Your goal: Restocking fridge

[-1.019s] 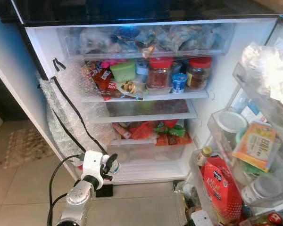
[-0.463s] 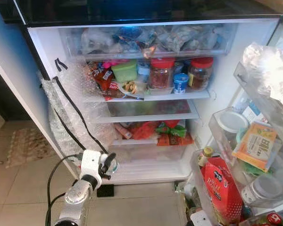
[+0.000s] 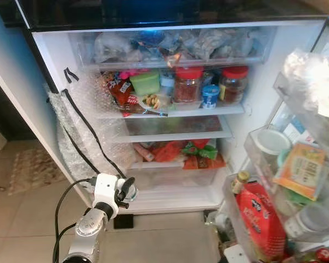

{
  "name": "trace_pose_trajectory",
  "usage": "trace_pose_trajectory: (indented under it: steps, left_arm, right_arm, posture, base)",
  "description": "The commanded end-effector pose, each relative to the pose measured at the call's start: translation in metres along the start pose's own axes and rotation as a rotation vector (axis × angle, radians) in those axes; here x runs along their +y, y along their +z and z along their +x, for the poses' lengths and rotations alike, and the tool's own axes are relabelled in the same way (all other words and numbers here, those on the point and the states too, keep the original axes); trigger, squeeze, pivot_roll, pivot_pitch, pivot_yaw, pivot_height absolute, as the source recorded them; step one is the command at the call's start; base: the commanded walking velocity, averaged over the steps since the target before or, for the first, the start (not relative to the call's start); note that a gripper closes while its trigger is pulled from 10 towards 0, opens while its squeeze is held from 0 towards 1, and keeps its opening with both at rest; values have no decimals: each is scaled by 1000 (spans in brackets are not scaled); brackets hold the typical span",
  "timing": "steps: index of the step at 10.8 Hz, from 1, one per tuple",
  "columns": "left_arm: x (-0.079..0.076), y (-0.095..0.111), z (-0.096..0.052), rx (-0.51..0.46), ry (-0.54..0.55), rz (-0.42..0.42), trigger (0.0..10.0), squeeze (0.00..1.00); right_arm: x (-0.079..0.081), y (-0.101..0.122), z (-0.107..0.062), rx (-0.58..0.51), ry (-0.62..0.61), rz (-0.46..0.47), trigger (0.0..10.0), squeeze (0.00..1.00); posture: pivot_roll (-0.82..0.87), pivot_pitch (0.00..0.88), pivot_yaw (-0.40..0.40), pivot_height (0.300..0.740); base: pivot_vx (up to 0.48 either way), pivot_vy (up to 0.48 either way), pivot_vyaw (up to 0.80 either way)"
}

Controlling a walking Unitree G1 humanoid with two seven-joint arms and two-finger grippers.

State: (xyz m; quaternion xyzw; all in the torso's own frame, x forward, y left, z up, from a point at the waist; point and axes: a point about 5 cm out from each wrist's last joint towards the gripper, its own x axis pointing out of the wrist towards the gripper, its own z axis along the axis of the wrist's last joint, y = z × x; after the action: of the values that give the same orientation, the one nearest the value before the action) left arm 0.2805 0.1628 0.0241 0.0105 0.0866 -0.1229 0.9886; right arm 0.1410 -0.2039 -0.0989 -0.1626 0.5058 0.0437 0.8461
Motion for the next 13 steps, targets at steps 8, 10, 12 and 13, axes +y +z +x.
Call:
trace_pose_trajectory:
  steps: [8,10,12,13]
  left_arm:
    - [-4,7,4,-14,-27,31,10000,0]
    - [-5,8,5,-13,-38,52,10000,0]
    - [-4,8,5,-20,-31,61,10000,0]
    - [-4,9,5,-20,-29,60,10000,0]
  right_arm:
    - [-19,17,2,-48,-46,105,10000,0]
    - [-5,19,3,-50,24,187,10000,0]
    - [1,24,3,-61,45,191,10000,0]
    - [1,24,4,-60,45,195,10000,0]
  posture:
    - [-36,24,13,740]
    - [-35,22,15,740]
    - [-34,22,14,740]
    - [-32,17,14,740]
  base:
    - [0,0,0]
    - [0,0,0]
    - [0,0,0]
    - [259,0,0]
